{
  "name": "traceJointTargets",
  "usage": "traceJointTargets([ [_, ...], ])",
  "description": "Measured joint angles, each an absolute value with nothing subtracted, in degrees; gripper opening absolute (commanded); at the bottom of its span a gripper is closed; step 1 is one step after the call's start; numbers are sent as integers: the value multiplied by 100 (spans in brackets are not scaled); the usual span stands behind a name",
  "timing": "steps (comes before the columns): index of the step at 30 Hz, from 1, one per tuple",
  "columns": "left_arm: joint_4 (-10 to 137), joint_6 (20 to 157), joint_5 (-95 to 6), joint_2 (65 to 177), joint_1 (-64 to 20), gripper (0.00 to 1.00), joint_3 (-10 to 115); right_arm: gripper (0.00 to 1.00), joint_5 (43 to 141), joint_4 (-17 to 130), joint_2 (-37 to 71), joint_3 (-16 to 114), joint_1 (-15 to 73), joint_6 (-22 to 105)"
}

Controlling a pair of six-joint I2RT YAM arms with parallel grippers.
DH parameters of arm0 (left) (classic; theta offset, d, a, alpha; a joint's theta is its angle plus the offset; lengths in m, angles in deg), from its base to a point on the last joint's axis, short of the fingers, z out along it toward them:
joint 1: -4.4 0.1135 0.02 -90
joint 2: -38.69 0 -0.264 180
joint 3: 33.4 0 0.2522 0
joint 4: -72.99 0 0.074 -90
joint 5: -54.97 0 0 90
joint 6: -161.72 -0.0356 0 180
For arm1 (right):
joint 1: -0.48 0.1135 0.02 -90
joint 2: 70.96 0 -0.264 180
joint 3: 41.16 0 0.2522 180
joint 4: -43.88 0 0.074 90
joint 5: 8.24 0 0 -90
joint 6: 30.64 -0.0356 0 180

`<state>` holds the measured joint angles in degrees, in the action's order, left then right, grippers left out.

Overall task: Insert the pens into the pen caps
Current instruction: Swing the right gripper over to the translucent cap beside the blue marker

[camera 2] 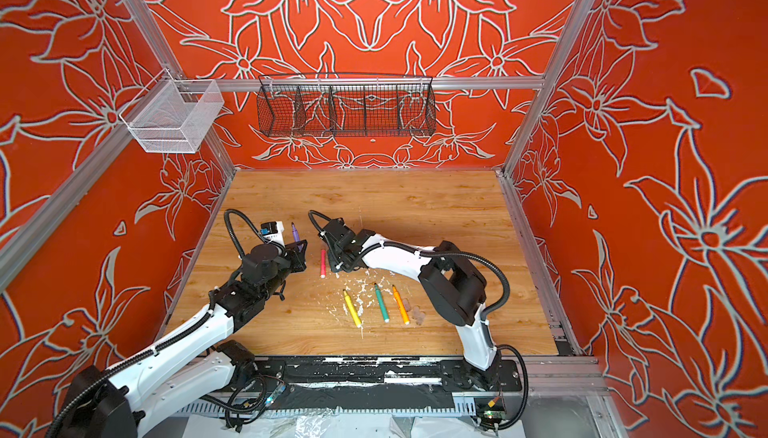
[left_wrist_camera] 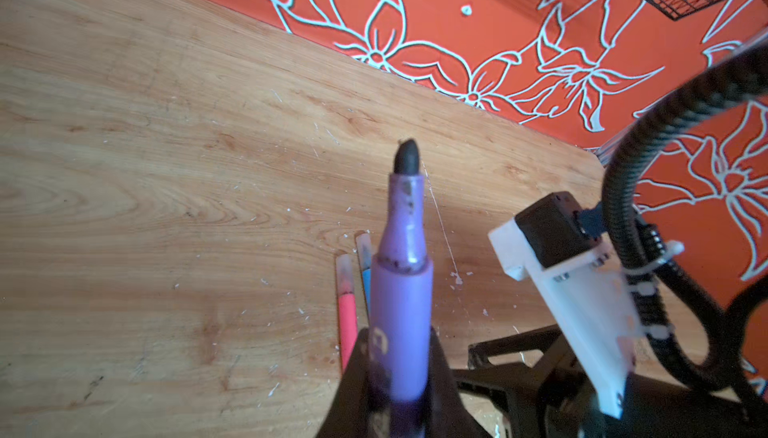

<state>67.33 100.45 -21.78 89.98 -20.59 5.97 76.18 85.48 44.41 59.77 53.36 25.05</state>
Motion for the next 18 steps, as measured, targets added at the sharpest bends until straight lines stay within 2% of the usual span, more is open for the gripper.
traceJointTargets([
  [6, 6682, 10161, -2090, 8913, -2000, 0, 527, 49, 7556, 8884, 4940, 6543, 5327, 2455],
  [18, 6569, 10185, -2062, 8911, -1996, 0, 527, 49, 7502, 9256, 5407, 6865, 5321, 2449],
])
